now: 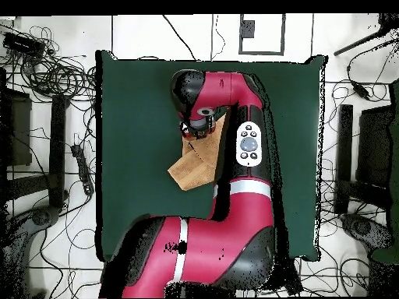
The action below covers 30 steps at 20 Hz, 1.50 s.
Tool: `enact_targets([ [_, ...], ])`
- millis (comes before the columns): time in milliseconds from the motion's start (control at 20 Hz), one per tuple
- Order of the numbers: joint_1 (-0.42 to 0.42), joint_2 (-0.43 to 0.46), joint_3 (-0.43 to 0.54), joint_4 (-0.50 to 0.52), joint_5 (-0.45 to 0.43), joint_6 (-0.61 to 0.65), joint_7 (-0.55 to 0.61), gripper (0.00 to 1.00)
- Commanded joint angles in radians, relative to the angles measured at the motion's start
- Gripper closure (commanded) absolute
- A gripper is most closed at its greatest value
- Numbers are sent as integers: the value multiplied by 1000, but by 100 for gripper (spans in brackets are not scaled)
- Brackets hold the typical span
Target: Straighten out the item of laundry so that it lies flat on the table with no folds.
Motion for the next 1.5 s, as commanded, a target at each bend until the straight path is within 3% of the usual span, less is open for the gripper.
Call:
enact_targets([
  [50,-19,-36,82,208,61,-146,88,100],
  [550,-34,-89,57,320,44,-218,67,100],
  [1000,-36,-81,60,329,35,-251,72,100],
  [1300,-33,-105,25,390,-18,-319,46,100],
  [1500,-76,-218,-2,532,-33,-297,-29,100],
])
